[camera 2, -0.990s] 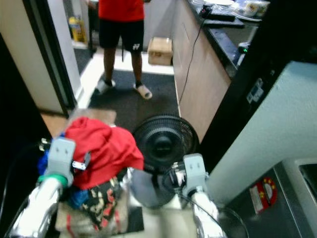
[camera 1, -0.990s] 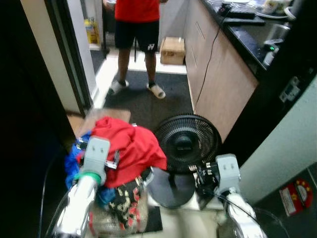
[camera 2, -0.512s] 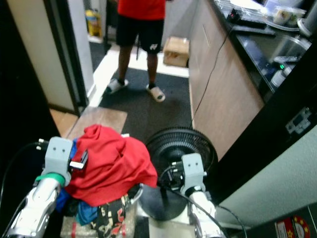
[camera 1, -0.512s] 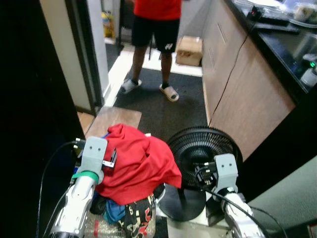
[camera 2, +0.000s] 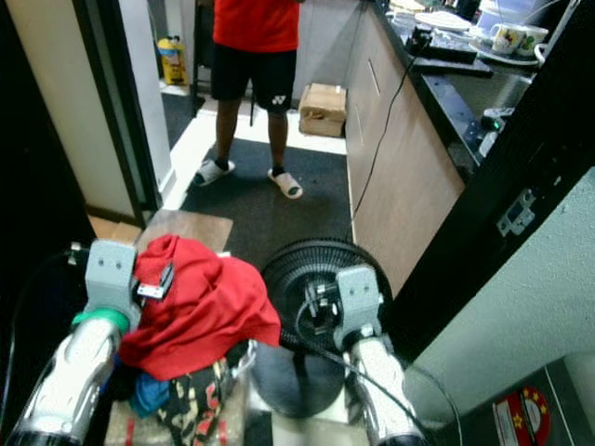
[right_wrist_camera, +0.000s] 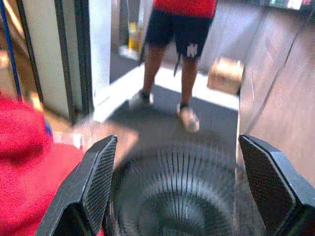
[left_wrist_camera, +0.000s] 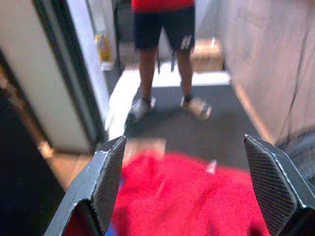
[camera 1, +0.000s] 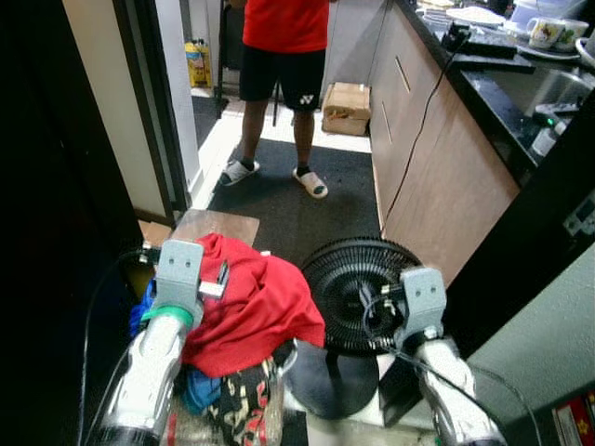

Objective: Clothes washing

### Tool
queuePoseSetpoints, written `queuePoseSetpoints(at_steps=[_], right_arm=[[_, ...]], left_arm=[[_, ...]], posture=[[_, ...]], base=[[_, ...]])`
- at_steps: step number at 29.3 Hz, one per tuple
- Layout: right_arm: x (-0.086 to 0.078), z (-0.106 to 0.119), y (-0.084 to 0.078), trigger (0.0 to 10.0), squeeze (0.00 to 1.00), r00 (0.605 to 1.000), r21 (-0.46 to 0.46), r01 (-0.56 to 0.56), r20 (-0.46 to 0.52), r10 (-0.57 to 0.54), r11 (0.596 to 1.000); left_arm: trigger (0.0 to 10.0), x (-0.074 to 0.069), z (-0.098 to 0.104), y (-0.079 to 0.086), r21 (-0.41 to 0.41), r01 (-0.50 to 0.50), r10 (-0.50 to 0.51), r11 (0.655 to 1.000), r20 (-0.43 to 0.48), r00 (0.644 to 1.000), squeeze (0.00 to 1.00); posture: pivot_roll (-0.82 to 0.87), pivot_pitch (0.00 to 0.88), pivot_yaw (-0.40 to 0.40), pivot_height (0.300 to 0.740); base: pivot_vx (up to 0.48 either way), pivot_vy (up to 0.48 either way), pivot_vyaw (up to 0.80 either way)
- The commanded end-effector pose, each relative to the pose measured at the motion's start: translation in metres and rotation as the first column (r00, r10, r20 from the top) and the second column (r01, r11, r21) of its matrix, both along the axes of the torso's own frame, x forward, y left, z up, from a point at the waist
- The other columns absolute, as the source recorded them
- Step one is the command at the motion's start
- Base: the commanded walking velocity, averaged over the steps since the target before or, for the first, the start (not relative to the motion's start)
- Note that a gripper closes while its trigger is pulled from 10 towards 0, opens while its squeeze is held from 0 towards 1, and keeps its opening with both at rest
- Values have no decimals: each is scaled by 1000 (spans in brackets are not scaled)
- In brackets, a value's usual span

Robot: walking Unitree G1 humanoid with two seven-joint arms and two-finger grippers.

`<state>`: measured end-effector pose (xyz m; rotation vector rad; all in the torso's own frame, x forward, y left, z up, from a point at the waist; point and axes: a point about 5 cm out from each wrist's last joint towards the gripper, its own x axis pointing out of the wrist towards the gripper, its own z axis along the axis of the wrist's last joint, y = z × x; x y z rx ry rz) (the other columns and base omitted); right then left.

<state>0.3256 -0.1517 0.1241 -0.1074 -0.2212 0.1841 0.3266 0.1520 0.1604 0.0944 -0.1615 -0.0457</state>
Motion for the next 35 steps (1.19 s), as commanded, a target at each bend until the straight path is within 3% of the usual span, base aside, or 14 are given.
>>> queuePoseSetpoints(at_steps=[1, 6, 14, 18, 20, 21, 25, 27, 32, 35], right_arm=[[-2, -5, -5, 10000, 0, 999, 28, 39, -24, -38, 999], [1, 3, -11, 10000, 0, 994, 71, 111, -11, -110, 991], [6, 4, -8, 10000, 0, 992, 87, 122, -30, -120, 989], [3, -14, -6, 10000, 0, 989, 76, 119, -101, -111, 990], [1, -26, -3, 10000, 0, 984, 57, 113, -148, -103, 992], [1, -26, -3, 10000, 0, 984, 57, 113, -148, -103, 992], [6, -20, -2, 10000, 0, 986, 44, 111, -133, -104, 993], [7, -18, -2, 10000, 0, 986, 43, 110, -129, -104, 993], [10, -15, -6, 10000, 0, 987, 37, 116, -118, -111, 992], [9, -16, -11, 10000, 0, 986, 33, 126, -117, -121, 992]], left_arm=[[10000, 0, 0, -6, 11, 24, -24, 1000, -5, 1000, 0], [10000, 5, 16, -23, 106, 73, -83, 992, 95, 992, 0], [10000, 11, 14, -32, 182, 122, -135, 976, 63, 989, 0], [10000, 10, -3, -26, 175, 137, -133, 975, -31, 991, 0], [10000, 9, -28, -13, 148, 111, -91, 983, -136, 986, 0], [10000, 9, -28, -13, 148, 111, -91, 983, -136, 986, 0], [10000, 9, -63, 8, 123, 35, 1, 992, -281, 960, 0], [10000, 9, -66, 10, 121, 27, 10, 992, -293, 956, 0], [10000, 0, -92, 16, 143, 68, -2, 987, -419, 908, 0], [10000, -7, -102, 17, 152, 83, -7, 985, -445, 895, 0]], posture=[[35, 64, -28, 740], [30, 82, -25, 740], [20, 85, -15, 740], [20, 85, -8, 740], [31, 90, -6, 740], [31, 90, -6, 740], [37, 94, -12, 740], [37, 94, -12, 740], [28, 90, -15, 740], [26, 90, -14, 740]], base=[[0, 0, 0], [0, 0, 0], [0, 0, 0], [0, 0, 0], [0, 0, 0], [0, 0, 0], [0, 0, 0], [0, 0, 0], [0, 0, 0], [0, 0, 0]])
